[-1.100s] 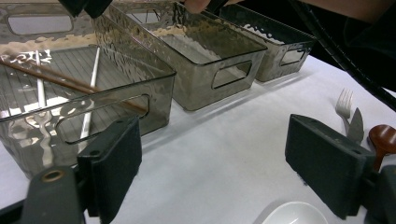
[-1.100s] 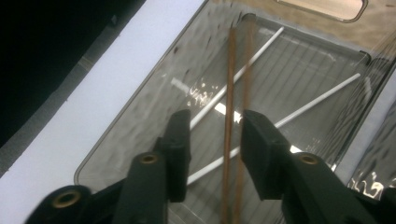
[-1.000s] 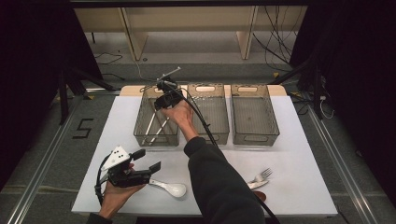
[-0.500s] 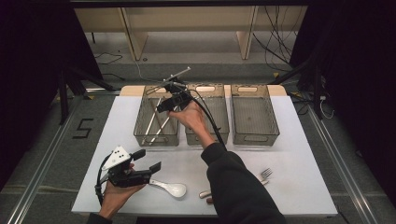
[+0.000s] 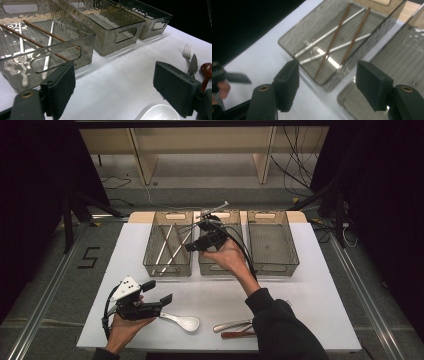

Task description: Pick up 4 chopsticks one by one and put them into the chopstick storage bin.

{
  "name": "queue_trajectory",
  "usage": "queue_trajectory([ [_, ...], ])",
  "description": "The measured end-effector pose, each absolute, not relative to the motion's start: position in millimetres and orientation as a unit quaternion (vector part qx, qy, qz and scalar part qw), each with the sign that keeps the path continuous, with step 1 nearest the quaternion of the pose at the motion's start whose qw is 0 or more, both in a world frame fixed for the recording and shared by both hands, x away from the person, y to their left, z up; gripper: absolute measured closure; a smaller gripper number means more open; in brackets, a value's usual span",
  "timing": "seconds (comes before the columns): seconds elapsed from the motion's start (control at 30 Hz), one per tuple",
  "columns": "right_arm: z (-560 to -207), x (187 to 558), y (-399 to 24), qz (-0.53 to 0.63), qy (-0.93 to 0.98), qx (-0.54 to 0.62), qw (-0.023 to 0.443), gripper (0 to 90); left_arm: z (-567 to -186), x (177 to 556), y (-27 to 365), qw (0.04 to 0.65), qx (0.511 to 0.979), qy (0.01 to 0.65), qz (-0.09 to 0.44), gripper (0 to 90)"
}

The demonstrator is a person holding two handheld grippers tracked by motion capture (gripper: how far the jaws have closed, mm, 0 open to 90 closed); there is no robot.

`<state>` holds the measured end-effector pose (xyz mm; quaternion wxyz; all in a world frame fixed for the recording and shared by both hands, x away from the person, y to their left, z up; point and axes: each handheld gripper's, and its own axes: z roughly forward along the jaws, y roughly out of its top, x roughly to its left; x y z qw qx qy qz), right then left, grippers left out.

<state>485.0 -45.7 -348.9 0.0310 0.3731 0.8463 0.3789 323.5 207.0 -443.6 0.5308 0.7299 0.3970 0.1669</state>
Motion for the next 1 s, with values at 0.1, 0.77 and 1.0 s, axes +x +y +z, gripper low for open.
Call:
queue_trajectory([
  [0.1,-353,475,-60,0.381,0.847,0.369,0.031,35.5,-444,324,207,0.529,0.732,0.397,0.165,17.7],
  [0.77,-376,408,-141,0.391,0.846,0.361,0.032,32.4,-445,325,204,0.519,0.742,0.393,0.161,17.7],
  [1.0,-384,386,-160,0.394,0.849,0.351,0.029,30.5,-445,325,205,0.518,0.742,0.394,0.161,17.6],
])
